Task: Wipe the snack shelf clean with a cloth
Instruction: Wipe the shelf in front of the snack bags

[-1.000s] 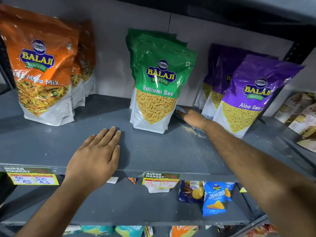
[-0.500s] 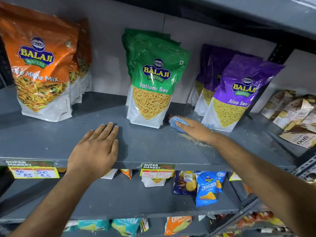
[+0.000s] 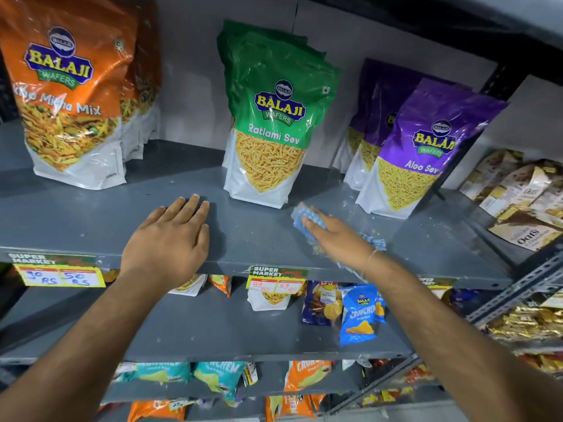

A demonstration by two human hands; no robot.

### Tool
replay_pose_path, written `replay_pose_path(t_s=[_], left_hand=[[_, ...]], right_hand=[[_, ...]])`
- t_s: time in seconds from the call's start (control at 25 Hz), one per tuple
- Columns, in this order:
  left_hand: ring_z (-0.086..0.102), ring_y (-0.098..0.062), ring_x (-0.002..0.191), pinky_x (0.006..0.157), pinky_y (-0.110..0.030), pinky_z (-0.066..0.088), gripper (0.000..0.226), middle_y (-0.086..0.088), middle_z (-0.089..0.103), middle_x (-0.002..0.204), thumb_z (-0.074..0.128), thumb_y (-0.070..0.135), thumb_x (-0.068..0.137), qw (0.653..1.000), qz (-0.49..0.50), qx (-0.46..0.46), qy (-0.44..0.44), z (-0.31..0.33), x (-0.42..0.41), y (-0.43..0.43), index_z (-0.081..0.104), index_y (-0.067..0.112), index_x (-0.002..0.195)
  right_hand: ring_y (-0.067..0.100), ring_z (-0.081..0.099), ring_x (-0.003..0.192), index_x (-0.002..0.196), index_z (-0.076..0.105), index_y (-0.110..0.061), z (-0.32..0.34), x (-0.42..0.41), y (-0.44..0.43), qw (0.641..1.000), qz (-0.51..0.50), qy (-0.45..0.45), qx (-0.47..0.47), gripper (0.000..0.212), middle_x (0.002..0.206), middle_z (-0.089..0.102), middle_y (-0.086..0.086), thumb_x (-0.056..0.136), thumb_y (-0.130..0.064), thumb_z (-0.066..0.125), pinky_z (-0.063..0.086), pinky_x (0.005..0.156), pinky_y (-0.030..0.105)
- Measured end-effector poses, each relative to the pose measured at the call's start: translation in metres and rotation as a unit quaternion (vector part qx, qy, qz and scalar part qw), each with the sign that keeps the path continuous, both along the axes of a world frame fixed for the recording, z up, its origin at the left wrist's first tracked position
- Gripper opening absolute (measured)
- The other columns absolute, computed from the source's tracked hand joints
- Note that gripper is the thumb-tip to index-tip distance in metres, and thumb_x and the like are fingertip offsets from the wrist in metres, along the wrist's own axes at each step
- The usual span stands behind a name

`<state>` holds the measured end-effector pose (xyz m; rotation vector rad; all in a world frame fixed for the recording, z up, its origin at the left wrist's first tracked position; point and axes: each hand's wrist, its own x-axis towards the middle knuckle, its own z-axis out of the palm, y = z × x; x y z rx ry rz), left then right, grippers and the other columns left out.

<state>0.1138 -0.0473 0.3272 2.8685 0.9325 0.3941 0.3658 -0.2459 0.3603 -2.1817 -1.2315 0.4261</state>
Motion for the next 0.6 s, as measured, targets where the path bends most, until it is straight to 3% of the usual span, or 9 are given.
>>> replay_pose_path(t_s=[0.04, 0.12, 0.24, 0.36, 0.52, 0.6], left_hand=[[0.023, -0.021, 0.159, 0.129, -0.041, 0.018, 0.075, -0.001, 0.023, 0.171, 0.005, 0.047, 0.096, 1.000, -0.003, -0.002, 0.003, 0.002, -0.001, 0.000, 0.028, 0.020, 0.162], [0.018, -0.019, 0.160, 0.129, -0.040, 0.015, 0.074, 0.001, 0.019, 0.173, 0.003, 0.047, 0.097, 1.000, -0.015, -0.006, 0.008, 0.001, -0.001, 0.004, 0.024, 0.021, 0.163], [0.011, -0.013, 0.160, 0.131, -0.036, 0.012, 0.064, 0.007, 0.011, 0.173, 0.011, 0.046, 0.104, 0.999, -0.031, -0.038, 0.019, 0.006, -0.003, 0.019, 0.018, 0.026, 0.164], [0.010, -0.012, 0.160, 0.131, -0.036, 0.010, 0.058, 0.008, 0.011, 0.174, 0.021, 0.041, 0.108, 1.000, -0.010, -0.013, 0.024, 0.009, -0.009, 0.030, 0.018, 0.030, 0.164], [0.004, -0.011, 0.161, 0.132, -0.036, 0.006, 0.058, 0.007, 0.006, 0.174, 0.018, 0.041, 0.108, 0.999, -0.012, -0.027, 0.037, 0.007, -0.011, 0.029, 0.012, 0.029, 0.165], [0.005, -0.011, 0.161, 0.131, -0.037, 0.006, 0.058, 0.007, 0.006, 0.174, 0.019, 0.041, 0.108, 0.999, -0.010, -0.030, 0.035, 0.007, -0.012, 0.029, 0.012, 0.029, 0.165]], right_hand=[[0.013, 0.043, 0.142, 0.151, 0.042, -0.028, 0.004, 0.005, 0.003, 0.999, -0.047, -0.004, 0.015, 0.047, 0.153, 0.048, -0.006, 0.106, -0.039, 0.041, 0.028, 0.113, 0.023], [0.016, 0.032, 0.149, 0.154, 0.036, -0.025, 0.010, 0.016, 0.002, 0.993, -0.086, -0.075, -0.025, 0.049, 0.160, 0.038, -0.004, 0.107, -0.039, 0.037, 0.023, 0.117, 0.025], [0.011, 0.014, 0.155, 0.157, 0.025, -0.029, 0.008, 0.029, 0.007, 0.981, -0.061, -0.151, -0.109, 0.052, 0.167, 0.020, -0.009, 0.108, -0.043, 0.030, 0.010, 0.126, 0.035], [0.010, 0.011, 0.155, 0.158, 0.022, -0.027, 0.008, 0.019, 0.022, 0.980, -0.055, -0.154, -0.112, 0.054, 0.168, 0.014, -0.009, 0.107, -0.044, 0.027, 0.008, 0.126, 0.034], [0.009, 0.016, 0.153, 0.158, 0.027, -0.023, -0.002, -0.033, 0.014, 0.989, 0.007, -0.140, -0.045, 0.055, 0.166, 0.020, -0.009, 0.107, -0.044, 0.033, 0.010, 0.126, 0.033], [0.012, 0.038, 0.144, 0.150, 0.043, -0.024, -0.002, -0.046, 0.000, 0.994, 0.021, -0.100, 0.026, 0.048, 0.157, 0.042, -0.005, 0.106, -0.041, 0.040, 0.027, 0.120, 0.031]])
